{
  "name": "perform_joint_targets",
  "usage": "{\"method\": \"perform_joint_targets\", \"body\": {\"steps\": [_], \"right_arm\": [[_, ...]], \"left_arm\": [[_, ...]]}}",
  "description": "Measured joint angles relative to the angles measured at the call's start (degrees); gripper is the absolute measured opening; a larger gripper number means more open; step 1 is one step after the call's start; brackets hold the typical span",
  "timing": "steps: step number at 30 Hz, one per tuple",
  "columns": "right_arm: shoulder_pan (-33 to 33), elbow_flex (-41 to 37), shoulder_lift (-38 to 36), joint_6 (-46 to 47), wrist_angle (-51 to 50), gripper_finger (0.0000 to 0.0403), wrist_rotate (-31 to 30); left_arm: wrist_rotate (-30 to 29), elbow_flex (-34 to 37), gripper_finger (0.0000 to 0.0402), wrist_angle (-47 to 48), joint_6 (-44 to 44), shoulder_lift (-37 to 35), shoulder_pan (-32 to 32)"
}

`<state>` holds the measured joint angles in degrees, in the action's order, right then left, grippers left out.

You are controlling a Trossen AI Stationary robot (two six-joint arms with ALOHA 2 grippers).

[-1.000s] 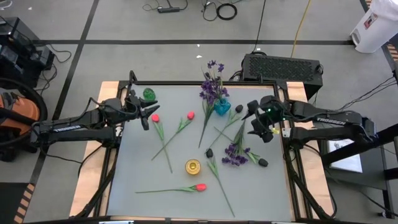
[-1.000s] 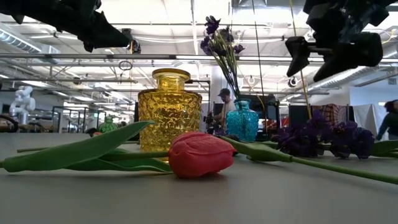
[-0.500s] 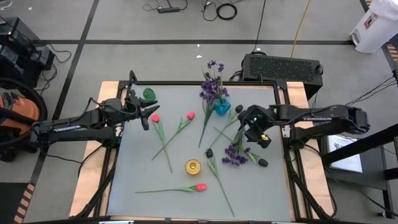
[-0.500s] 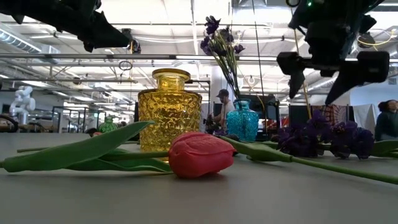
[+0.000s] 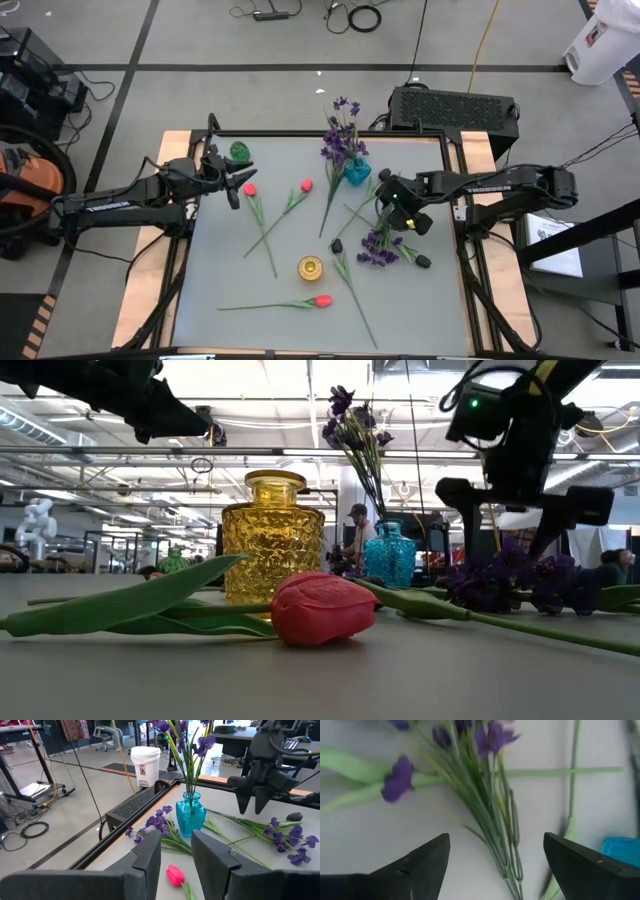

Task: Sort flowers into vase by color
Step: Put the right purple flowers into the blue vase

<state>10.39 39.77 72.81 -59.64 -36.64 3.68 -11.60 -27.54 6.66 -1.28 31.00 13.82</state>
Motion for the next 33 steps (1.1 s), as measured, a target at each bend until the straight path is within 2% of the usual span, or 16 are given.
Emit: {"method": "perform_joint_targets", "body": {"steps": [7, 12, 33], "right_arm": [[0.00, -0.02, 3.52, -3.66, 3.26, 0.0313, -3.60], [0.00, -0.04, 5.22, -4.50, 5.92, 0.0313, -3.74], [0.02, -0.04, 10.44, -4.20, 6.17, 0.0310, -3.73]], "left_arm": [[0.00, -0.01, 0.0116, 0.11, 0.00, 0.00, 0.00], [0.00, -0.01, 0.0116, 0.27, 0.00, 0.00, 0.00], [0.87, -0.01, 0.0116, 0.39, -0.04, 0.00, 0.02]]}}
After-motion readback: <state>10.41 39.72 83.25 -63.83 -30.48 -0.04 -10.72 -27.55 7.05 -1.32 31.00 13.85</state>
